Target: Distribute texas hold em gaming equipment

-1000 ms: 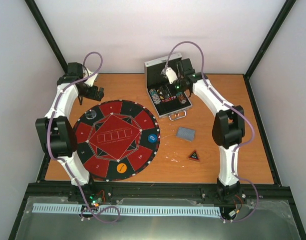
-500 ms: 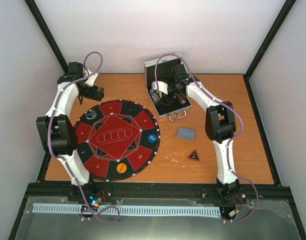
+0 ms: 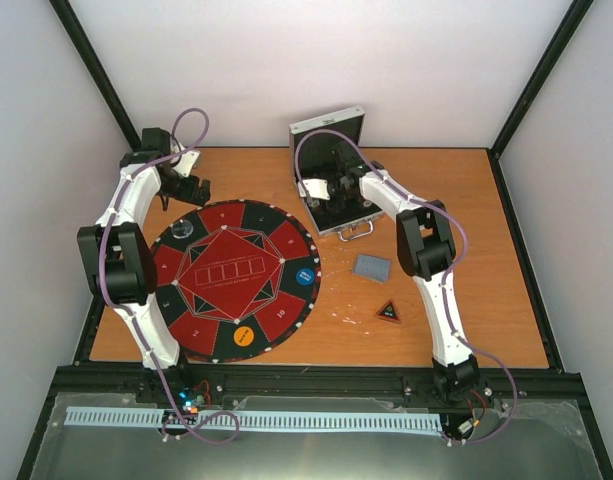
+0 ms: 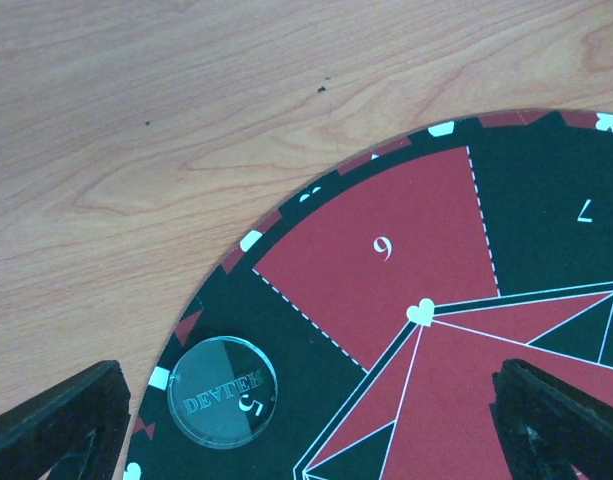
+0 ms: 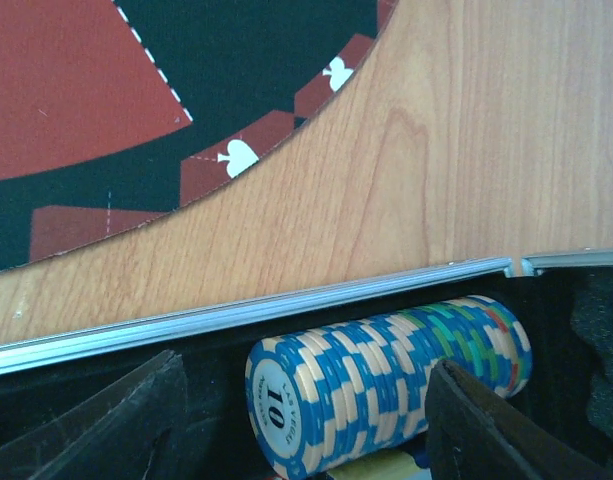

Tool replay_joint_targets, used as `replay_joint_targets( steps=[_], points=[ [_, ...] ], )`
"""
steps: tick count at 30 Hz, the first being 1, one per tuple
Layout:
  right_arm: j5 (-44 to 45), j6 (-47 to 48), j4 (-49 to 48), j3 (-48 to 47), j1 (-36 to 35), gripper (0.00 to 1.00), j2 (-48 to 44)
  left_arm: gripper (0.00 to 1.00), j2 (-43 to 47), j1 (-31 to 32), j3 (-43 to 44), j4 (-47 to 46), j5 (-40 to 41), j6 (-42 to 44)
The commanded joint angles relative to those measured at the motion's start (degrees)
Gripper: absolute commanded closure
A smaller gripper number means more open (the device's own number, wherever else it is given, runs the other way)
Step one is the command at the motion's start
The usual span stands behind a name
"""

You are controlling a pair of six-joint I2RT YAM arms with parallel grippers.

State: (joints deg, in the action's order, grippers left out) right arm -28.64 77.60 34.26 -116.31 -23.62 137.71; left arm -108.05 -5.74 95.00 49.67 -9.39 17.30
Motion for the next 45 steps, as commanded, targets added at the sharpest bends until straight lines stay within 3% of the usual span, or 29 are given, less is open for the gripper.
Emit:
replay_joint_targets(
  steps=[1,12,36,45],
  points=[
    [2.6,2.1,-1.4,-1.9,-0.5,0.36,1.7,0.00,-0.6,-0.2,2.2,0.6,0.1,1.4],
    [5.9,6.1,-1.1,-1.6,-0.6,0.45,2.9,0.00,-1.0,-0.2,2.1,0.3,0.6,1.7],
    [8.0,9.5,3.4,3.5,-1.4,0.49,-0.5,0.00,-0.7,-0.2,1.5,-0.2,1.3,1.8],
    [6.8,8.3,0.4,3.6,-1.6,0.47,-0.8,0.00,-0.4,-0.2,0.7,-0.5,1.0,1.9]
  ],
)
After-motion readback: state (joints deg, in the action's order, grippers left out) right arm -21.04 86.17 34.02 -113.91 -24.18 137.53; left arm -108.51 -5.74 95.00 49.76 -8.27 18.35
